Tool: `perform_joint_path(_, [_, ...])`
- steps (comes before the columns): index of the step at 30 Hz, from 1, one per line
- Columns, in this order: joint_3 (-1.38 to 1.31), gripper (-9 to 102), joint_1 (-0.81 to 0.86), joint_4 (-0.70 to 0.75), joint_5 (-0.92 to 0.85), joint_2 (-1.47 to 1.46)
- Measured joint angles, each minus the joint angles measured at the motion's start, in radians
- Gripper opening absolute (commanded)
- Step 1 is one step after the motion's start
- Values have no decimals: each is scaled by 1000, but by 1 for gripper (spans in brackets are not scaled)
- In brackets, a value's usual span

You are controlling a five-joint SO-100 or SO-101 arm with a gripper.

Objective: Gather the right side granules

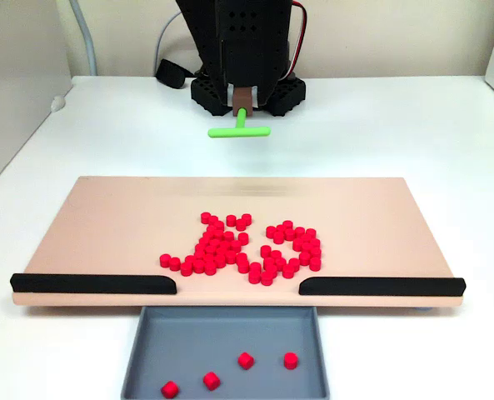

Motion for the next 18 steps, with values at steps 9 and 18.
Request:
perform_joint_path(9, [0,0,-11,0,23,0])
perform_joint_path(18, [0,0,-17,0,23,0])
